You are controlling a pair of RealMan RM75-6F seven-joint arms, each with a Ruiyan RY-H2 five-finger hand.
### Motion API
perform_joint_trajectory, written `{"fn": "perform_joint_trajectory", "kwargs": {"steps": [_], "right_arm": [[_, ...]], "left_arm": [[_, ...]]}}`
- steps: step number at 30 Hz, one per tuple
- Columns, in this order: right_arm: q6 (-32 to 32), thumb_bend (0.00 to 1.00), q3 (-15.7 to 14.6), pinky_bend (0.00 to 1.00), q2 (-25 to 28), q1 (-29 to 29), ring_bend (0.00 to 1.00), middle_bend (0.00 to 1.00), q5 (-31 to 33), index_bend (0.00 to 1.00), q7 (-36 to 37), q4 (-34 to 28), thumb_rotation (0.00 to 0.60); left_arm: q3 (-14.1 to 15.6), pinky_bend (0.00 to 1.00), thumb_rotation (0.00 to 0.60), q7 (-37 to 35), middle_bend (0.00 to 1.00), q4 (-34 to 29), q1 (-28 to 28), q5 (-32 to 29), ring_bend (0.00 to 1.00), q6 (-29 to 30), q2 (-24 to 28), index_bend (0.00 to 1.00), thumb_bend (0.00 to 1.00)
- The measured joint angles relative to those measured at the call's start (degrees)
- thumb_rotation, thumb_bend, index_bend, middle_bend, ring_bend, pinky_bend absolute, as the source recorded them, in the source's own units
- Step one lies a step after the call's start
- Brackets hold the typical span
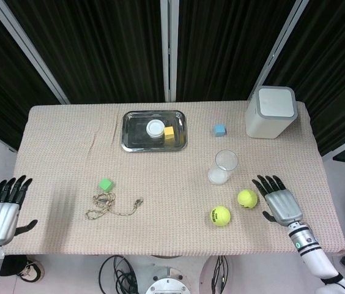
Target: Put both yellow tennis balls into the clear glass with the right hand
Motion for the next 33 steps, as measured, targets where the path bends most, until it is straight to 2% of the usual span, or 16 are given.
{"fn": "perform_joint_trajectory", "kwargs": {"steps": [5, 9, 11, 16, 21, 25, 29, 33], "right_arm": [[-0.91, 0.19, -0.17, 0.09, -2.07, 1.24, 0.0, 0.01, 0.35, 0.0, -0.85, 0.83, 0.6], [-1.01, 0.21, -0.35, 0.2, -3.39, 1.91, 0.03, 0.08, 0.09, 0.01, -1.2, 1.65, 0.6], [-0.88, 0.23, -0.44, 0.25, -4.11, 2.23, 0.07, 0.12, -0.32, 0.07, -1.03, 2.28, 0.6], [0.44, 0.28, -0.75, 0.46, -5.2, 2.49, 0.26, 0.25, -1.68, 0.35, 0.11, 3.66, 0.6], [0.73, 0.31, -1.71, 0.6, -5.49, 2.68, 0.39, 0.4, -2.59, 0.54, 0.31, 4.93, 0.6], [1.77, 0.32, -2.06, 0.65, -5.22, 2.61, 0.44, 0.46, -3.41, 0.63, 0.78, 5.34, 0.6], [5.3, 0.32, -1.31, 0.65, -3.79, 2.25, 0.45, 0.46, -4.52, 0.64, 2.36, 4.16, 0.6], [10.07, 0.32, 0.55, 0.65, -0.3, 2.01, 0.45, 0.46, -6.07, 0.64, 3.79, 0.11, 0.6]], "left_arm": [[0.0, 0.0, 0.6, 0.21, 0.0, -0.26, -0.04, -0.19, 0.0, -0.21, 0.28, 0.0, 0.06], [-0.04, 0.0, 0.6, 0.14, 0.0, -0.29, -0.03, -0.05, 0.0, -0.02, 0.37, 0.0, 0.06], [-0.02, 0.0, 0.6, 0.02, 0.0, -0.21, -0.03, -0.02, 0.0, -0.01, 0.38, 0.0, 0.06], [0.02, 0.0, 0.6, -0.08, 0.0, -0.04, 0.05, -0.03, 0.0, 0.05, 0.4, 0.0, 0.06], [0.05, 0.0, 0.6, -0.41, 0.0, 0.3, 0.07, -0.07, 0.0, 0.0, 0.31, 0.0, 0.06], [0.05, 0.0, 0.6, -0.74, 0.0, 0.58, 0.19, 0.05, 0.0, 0.3, 0.21, 0.0, 0.06], [0.12, 0.0, 0.6, -1.07, 0.0, 0.79, 0.37, 0.19, 0.0, 0.57, 0.22, 0.0, 0.06], [0.1, 0.0, 0.6, -1.17, 0.0, 0.74, 0.35, 0.29, 0.0, 0.58, 0.35, 0.0, 0.06]]}}
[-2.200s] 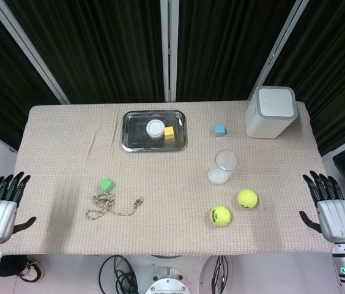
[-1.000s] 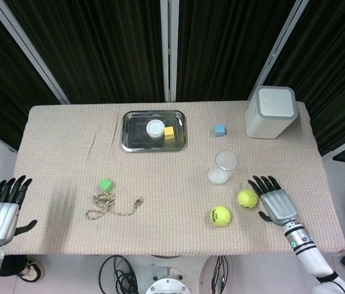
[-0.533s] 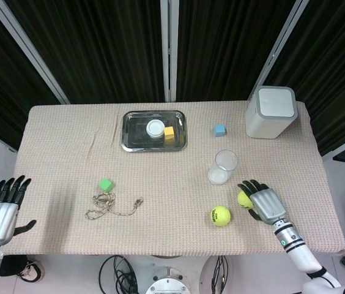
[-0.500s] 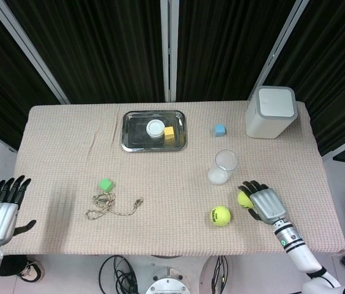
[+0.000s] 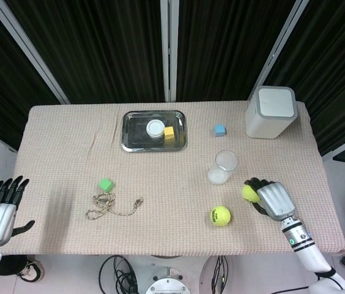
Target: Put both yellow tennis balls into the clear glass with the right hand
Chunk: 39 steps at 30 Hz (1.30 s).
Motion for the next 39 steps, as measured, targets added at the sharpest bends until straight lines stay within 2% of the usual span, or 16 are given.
{"fn": "perform_joint_trajectory", "kwargs": {"steps": [6, 11, 17, 19, 21, 25, 28, 33, 39], "right_arm": [[5.64, 0.32, 5.94, 0.65, 4.25, 1.14, 0.45, 0.47, -1.3, 0.64, 0.49, -7.48, 0.6], [3.78, 0.31, 9.41, 0.65, 4.55, 4.04, 0.45, 0.47, 1.61, 0.63, -2.72, -10.43, 0.6], [-1.26, 0.3, 11.19, 0.62, 2.99, 7.52, 0.44, 0.42, 7.75, 0.57, -8.8, -11.39, 0.6], [-2.87, 0.29, 11.57, 0.6, 2.29, 8.65, 0.41, 0.38, 9.57, 0.53, -9.69, -11.38, 0.6], [-4.41, 0.24, 11.83, 0.54, 1.63, 9.78, 0.35, 0.34, 11.07, 0.43, -9.85, -11.33, 0.6], [-6.1, 0.18, 11.8, 0.32, 1.62, 10.5, 0.12, 0.19, 11.94, 0.16, -7.72, -11.48, 0.6], [-7.02, 0.18, 11.63, 0.23, 1.94, 11.07, 0.04, 0.12, 12.01, 0.05, -5.49, -11.35, 0.6], [-7.4, 0.18, 10.87, 0.19, 2.65, 11.68, 0.0, 0.08, 11.29, 0.0, -4.29, -11.3, 0.6], [-5.16, 0.18, 9.89, 0.19, 3.25, 11.12, 0.01, 0.1, 8.18, 0.0, -3.37, -12.23, 0.6]], "left_arm": [[0.17, 0.0, 0.6, 0.27, 0.0, -0.27, -0.05, 0.89, 0.0, 0.33, -0.01, 0.0, 0.06], [0.21, 0.0, 0.6, 0.44, 0.0, -0.44, 0.2, 0.7, 0.0, 0.59, 0.08, 0.0, 0.06], [0.17, 0.0, 0.6, 0.14, 0.0, -0.68, 0.54, 0.3, 0.0, 0.81, 0.48, 0.0, 0.06], [0.11, 0.0, 0.6, -0.23, 0.0, -0.56, 0.54, 0.05, 0.0, 0.65, 0.55, 0.0, 0.06], [0.03, 0.0, 0.6, -0.56, 0.0, -0.45, 0.48, -0.19, 0.0, 0.4, 0.6, 0.0, 0.06], [-0.17, 0.0, 0.6, -1.15, 0.0, -0.19, 0.3, -0.33, 0.0, 0.17, 0.68, 0.0, 0.06], [-0.3, 0.0, 0.6, -1.54, 0.0, -0.04, 0.16, -0.4, 0.0, 0.0, 0.8, 0.0, 0.06], [-0.46, 0.0, 0.6, -2.21, 0.0, 0.13, 0.16, -0.45, 0.0, 0.13, 0.96, 0.01, 0.06], [-0.24, 0.0, 0.6, -2.64, 0.0, 0.46, 0.45, -0.28, 0.0, 0.43, 0.84, 0.01, 0.06]]}}
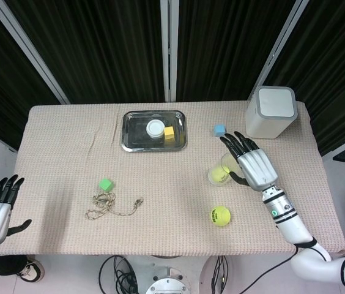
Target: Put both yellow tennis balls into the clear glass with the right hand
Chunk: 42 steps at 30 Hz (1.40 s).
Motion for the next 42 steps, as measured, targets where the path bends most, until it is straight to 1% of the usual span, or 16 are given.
{"fn": "perform_joint_trajectory", "kwargs": {"steps": [4, 7, 10, 12, 15, 17, 18, 20, 24, 28, 32, 37, 39, 41, 42], "right_arm": [[4.01, 0.18, -1.74, 0.19, 0.22, -1.12, 0.01, 0.11, -5.98, 0.0, -0.65, -0.25, 0.6], [7.88, 0.18, -3.94, 0.19, 0.37, -2.44, 0.02, 0.12, -12.2, 0.02, -1.7, -0.78, 0.6], [11.02, 0.18, -7.42, 0.19, 0.55, -3.98, 0.05, 0.14, -18.8, 0.07, -1.7, -1.33, 0.6], [12.17, 0.18, -10.74, 0.19, 0.65, -5.08, 0.05, 0.14, -22.78, 0.09, -1.57, -1.32, 0.6], [12.39, 0.18, -15.5, 0.19, 0.53, -6.7, 0.05, 0.14, -26.27, 0.09, -1.68, -0.6, 0.6], [11.7, 0.18, -17.98, 0.2, 0.15, -7.85, 0.05, 0.14, -27.42, 0.09, -2.16, 0.61, 0.6], [11.28, 0.18, -18.59, 0.2, -0.1, -8.27, 0.06, 0.14, -27.6, 0.1, -2.46, 1.25, 0.6], [10.48, 0.18, -19.34, 0.21, -0.88, -9.04, 0.08, 0.14, -27.61, 0.11, -3.2, 2.8, 0.6], [8.99, 0.18, -19.71, 0.24, -2.36, -9.99, 0.11, 0.14, -26.2, 0.12, -4.04, 5.12, 0.6], [6.09, 0.18, -19.49, 0.27, -3.31, -10.21, 0.11, 0.15, -23.0, 0.12, -4.21, 6.02, 0.6], [0.9, 0.18, -18.93, 0.29, -4.42, -9.53, 0.11, 0.15, -19.02, 0.12, -4.17, 6.49, 0.6], [-2.63, 0.19, -18.18, 0.31, -6.33, -8.56, 0.13, 0.16, -16.22, 0.15, -5.07, 7.16, 0.6], [-3.26, 0.2, -17.82, 0.36, -7.27, -8.38, 0.17, 0.19, -15.38, 0.2, -5.8, 7.49, 0.6], [-3.5, 0.23, -17.37, 0.43, -8.4, -8.35, 0.24, 0.26, -14.47, 0.28, -6.61, 7.85, 0.6], [-3.33, 0.26, -17.22, 0.5, -8.8, -8.42, 0.3, 0.32, -14.35, 0.37, -6.84, 8.01, 0.6]], "left_arm": [[0.06, 0.0, 0.6, 0.17, 0.0, -0.03, 0.06, 0.04, 0.0, 0.03, 0.0, 0.01, 0.06], [0.08, 0.0, 0.6, 0.53, 0.0, -0.37, 0.07, 0.48, 0.0, 0.35, 0.02, 0.01, 0.06], [0.17, 0.0, 0.6, 1.08, 0.0, -0.61, 0.13, 0.69, 0.0, 0.51, -0.02, 0.01, 0.06], [0.25, 0.0, 0.6, 1.46, 0.0, -0.67, 0.14, 0.51, 0.0, 0.25, -0.06, 0.01, 0.06], [0.43, 0.0, 0.6, 2.0, 0.0, -0.76, 0.22, 0.24, 0.0, -0.05, -0.14, 0.01, 0.06], [0.51, 0.0, 0.6, 2.22, 0.0, -0.84, 0.35, 0.09, 0.0, -0.06, -0.2, 0.01, 0.06], [0.52, 0.0, 0.6, 2.26, 0.0, -0.92, 0.43, -0.01, 0.0, -0.02, -0.22, 0.01, 0.06], [0.52, 0.0, 0.6, 2.21, 0.0, -1.09, 0.5, -0.08, 0.0, 0.03, -0.19, 0.01, 0.06], [0.48, 0.0, 0.6, 2.29, 0.0, -1.12, 0.51, 0.11, 0.0, 0.16, -0.17, 0.01, 0.06], [0.47, 0.0, 0.6, 2.29, 0.0, -0.99, 0.54, 0.21, 0.0, 0.28, -0.24, 0.01, 0.06], [0.5, 0.0, 0.6, 2.01, 0.0, -0.83, 0.65, 0.22, 0.0, 0.38, -0.26, 0.01, 0.06], [0.37, 0.0, 0.6, 1.73, 0.0, -0.44, 0.77, -0.07, 0.0, 0.44, -0.35, 0.01, 0.06], [0.29, 0.0, 0.6, 1.63, 0.0, -0.18, 0.79, -0.2, 0.0, 0.45, -0.48, 0.01, 0.06], [0.28, 0.0, 0.6, 1.45, 0.0, -0.12, 0.78, -0.23, 0.0, 0.4, -0.5, 0.01, 0.06], [0.27, 0.0, 0.6, 1.36, 0.0, -0.09, 0.79, -0.17, 0.0, 0.43, -0.48, 0.01, 0.06]]}}
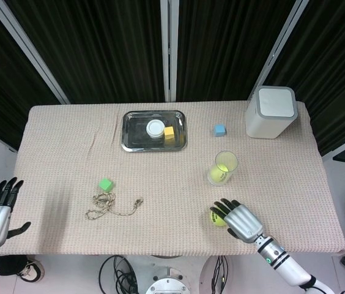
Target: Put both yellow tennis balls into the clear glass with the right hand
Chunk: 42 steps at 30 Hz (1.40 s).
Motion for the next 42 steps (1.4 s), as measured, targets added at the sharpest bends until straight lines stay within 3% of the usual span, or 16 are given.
{"fn": "perform_joint_trajectory", "kwargs": {"steps": [4, 6, 12, 16, 22, 26, 32, 37, 40, 42], "right_arm": [[2.17, 0.32, 0.35, 0.69, -1.49, -0.47, 0.49, 0.49, -0.65, 0.62, -0.62, 1.47, 0.6], [2.63, 0.33, 0.25, 0.76, -1.8, -0.5, 0.56, 0.53, -1.42, 0.69, -0.72, 2.21, 0.6], [5.91, 0.34, 0.44, 0.81, -1.04, -0.4, 0.61, 0.57, -4.1, 0.78, 2.08, 1.31, 0.6], [12.34, 0.34, 1.64, 0.81, 0.58, -0.26, 0.61, 0.57, -8.23, 0.78, 5.13, -1.18, 0.6], [19.26, 0.34, 8.28, 0.81, 4.8, 0.79, 0.61, 0.57, -10.72, 0.76, 5.33, -8.73, 0.6], [16.61, 0.34, 12.66, 0.81, 6.92, 2.5, 0.61, 0.57, -5.06, 0.76, 3.37, -11.99, 0.6], [10.19, 0.34, 18.32, 0.81, 7.41, 6.02, 0.61, 0.57, 7.47, 0.76, -0.24, -11.12, 0.6], [6.19, 0.33, 20.24, 0.79, 6.47, 8.19, 0.6, 0.56, 14.92, 0.73, -3.23, -7.89, 0.6], [4.18, 0.32, 20.32, 0.73, 5.97, 9.13, 0.51, 0.53, 16.99, 0.66, -3.45, -6.5, 0.6], [2.98, 0.3, 20.1, 0.67, 5.95, 9.69, 0.41, 0.45, 17.84, 0.54, -3.26, -6.29, 0.6]], "left_arm": [[-0.06, 0.0, 0.6, -0.24, 0.0, 0.16, 0.04, 0.12, 0.0, 0.18, 0.02, 0.01, 0.06], [-0.05, 0.0, 0.6, -0.34, 0.0, 0.27, 0.04, 0.1, 0.0, 0.13, -0.01, 0.01, 0.06], [0.01, 0.0, 0.6, -0.81, 0.0, 0.52, 0.27, 0.26, 0.0, 0.49, -0.04, 0.01, 0.06], [0.01, 0.0, 0.6, -0.78, 0.0, 0.37, 0.37, 0.44, 0.0, 0.75, 0.08, 0.01, 0.06], [0.0, 0.0, 0.6, -0.1, 0.0, -0.1, 0.29, 0.89, 0.0, 0.9, 0.08, 0.01, 0.06], [0.14, 0.0, 0.6, 0.32, 0.0, -0.37, 0.2, 0.99, 0.0, 0.58, 0.23, 0.01, 0.06], [0.23, 0.0, 0.6, -0.13, 0.0, -0.57, 0.07, 1.31, 0.0, 0.45, 0.56, 0.01, 0.06], [0.06, 0.0, 0.6, -0.68, 0.0, -0.37, -0.11, 0.96, 0.0, 0.03, 0.76, 0.01, 0.06], [-0.07, 0.0, 0.6, -0.77, 0.0, -0.39, -0.34, 0.84, 0.0, -0.28, 0.86, 0.01, 0.06], [-0.18, 0.0, 0.6, -0.73, 0.0, -0.43, -0.42, 0.82, 0.0, -0.28, 0.89, 0.01, 0.06]]}}
